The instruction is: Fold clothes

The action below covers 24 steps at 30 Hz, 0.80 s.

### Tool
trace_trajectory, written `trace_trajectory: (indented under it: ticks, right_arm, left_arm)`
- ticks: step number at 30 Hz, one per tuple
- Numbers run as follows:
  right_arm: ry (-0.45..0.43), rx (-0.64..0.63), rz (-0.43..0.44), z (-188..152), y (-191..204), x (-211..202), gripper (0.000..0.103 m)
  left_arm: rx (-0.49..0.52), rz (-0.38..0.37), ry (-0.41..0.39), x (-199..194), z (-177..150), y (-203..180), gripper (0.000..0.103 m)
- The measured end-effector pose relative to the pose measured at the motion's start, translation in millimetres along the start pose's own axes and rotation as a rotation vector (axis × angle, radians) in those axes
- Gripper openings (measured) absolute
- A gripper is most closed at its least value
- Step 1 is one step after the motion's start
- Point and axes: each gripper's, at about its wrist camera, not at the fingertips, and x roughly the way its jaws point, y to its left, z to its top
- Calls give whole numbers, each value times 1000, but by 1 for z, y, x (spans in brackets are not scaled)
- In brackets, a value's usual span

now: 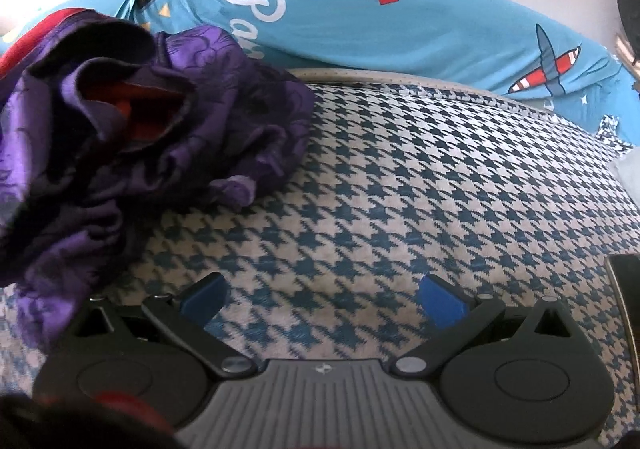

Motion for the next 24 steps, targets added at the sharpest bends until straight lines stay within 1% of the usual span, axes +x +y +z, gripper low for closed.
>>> trace_trajectory:
  ticks: [2,3,7,10,12,20,22,24]
  right_arm:
    - [-7,22,13,0,2,-8,103]
    - [-7,32,17,0,3,-11,103]
    - [0,80,24,0,6,-25,103]
    - [28,93,8,-2,10,-32,103]
    - [40,107,17,-5,13,-37,103]
    - [42,93,46,-19,31,-52,103]
    - [44,99,59,-21,34,-54,103]
    - [48,98,70,-23,36,-55,103]
  left_arm:
    - [-19,-11,3,-22,-12,-19,103]
    - [-28,-15,3,-27,-15,-22,103]
    - [-61,-20,3,-34,-20,-13,103]
    - [-95,-27,14,-34,-25,-9,103]
    - [-108,-28,20,-33,-27,-9,103]
    - [-74,45,18,-36,-36,-25,103]
    - [-64,34,23,-42,-42,-30,103]
    - [-69,-2,38,-46,-47,-33,103]
